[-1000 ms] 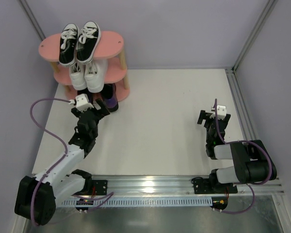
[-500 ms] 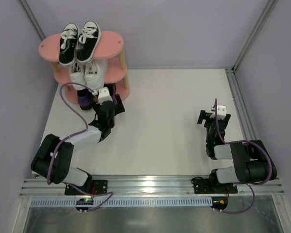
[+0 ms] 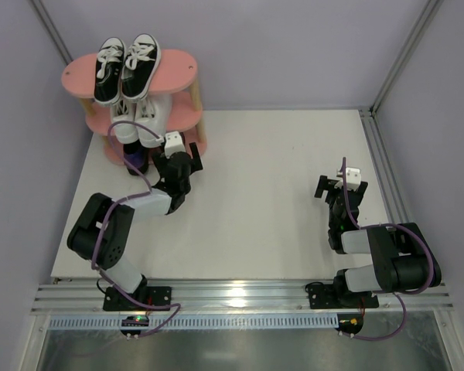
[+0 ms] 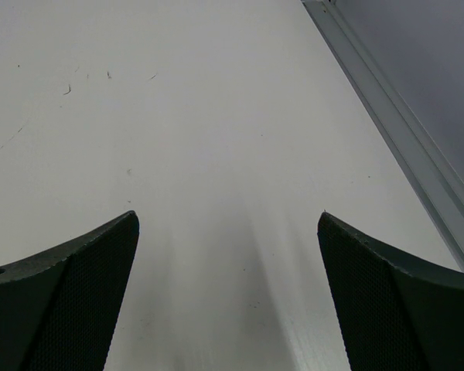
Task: Place and organize the shoes onto the shoe shelf
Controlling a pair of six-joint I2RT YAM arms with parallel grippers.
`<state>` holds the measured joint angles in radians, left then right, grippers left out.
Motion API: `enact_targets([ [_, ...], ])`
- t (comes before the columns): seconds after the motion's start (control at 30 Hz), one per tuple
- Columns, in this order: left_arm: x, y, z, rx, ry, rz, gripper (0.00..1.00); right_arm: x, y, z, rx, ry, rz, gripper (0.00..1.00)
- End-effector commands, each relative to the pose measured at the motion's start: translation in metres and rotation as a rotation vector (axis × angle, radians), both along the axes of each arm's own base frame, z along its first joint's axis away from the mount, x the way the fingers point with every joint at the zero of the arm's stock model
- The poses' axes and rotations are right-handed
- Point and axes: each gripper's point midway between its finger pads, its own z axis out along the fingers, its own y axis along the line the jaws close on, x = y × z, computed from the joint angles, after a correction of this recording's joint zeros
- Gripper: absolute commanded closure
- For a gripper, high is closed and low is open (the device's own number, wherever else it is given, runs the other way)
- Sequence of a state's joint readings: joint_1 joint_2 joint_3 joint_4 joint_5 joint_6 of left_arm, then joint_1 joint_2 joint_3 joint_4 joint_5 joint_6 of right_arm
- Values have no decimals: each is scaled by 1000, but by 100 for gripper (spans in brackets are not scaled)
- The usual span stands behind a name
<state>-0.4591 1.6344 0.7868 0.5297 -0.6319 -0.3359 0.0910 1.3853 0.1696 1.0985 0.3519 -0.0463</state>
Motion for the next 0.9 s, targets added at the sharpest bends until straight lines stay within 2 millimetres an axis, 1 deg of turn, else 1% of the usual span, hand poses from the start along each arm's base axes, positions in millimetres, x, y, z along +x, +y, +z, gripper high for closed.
enact_targets([
  [0.0,5,2,5,3,-36,22,0,8,2,27,29,-107,5,3],
  [0.03,6,2,4,6,-38,18,0,8,2,27,29,-108,4,3],
  [0.07,8,2,-5,13,-23,3,0,8,2,27,29,-108,5,3],
  [0.1,11,1,-5,9,-38,-4,0,8,2,27,29,-107,5,3],
  [0.17,14,4,-14,1,-23,-9,5,8,2,27,29,-107,7,3],
  [0.2,15,5,-19,-3,-15,-12,11,8,2,27,29,-107,5,3],
  [0.27,17,8,-20,-10,-12,-15,14,8,2,27,30,-108,7,3],
  [0.33,16,10,-20,-4,-14,-16,16,8,2,27,29,-107,3,3],
  [0.47,13,14,-10,18,-25,-25,19,8,2,27,29,-108,3,3],
  [0.57,10,22,-4,8,-33,-23,21,8,2,27,29,-107,5,3],
  [0.6,11,23,-3,-10,-36,-29,25,9,3,28,30,-110,7,3],
  [0.67,11,31,-5,-44,-34,-22,30,8,2,27,29,-107,3,3],
  [0.7,12,31,-5,-50,-33,-26,33,8,2,27,29,-105,3,3],
  [0.87,14,30,-8,-50,-21,-29,42,8,2,27,29,-107,5,3],
])
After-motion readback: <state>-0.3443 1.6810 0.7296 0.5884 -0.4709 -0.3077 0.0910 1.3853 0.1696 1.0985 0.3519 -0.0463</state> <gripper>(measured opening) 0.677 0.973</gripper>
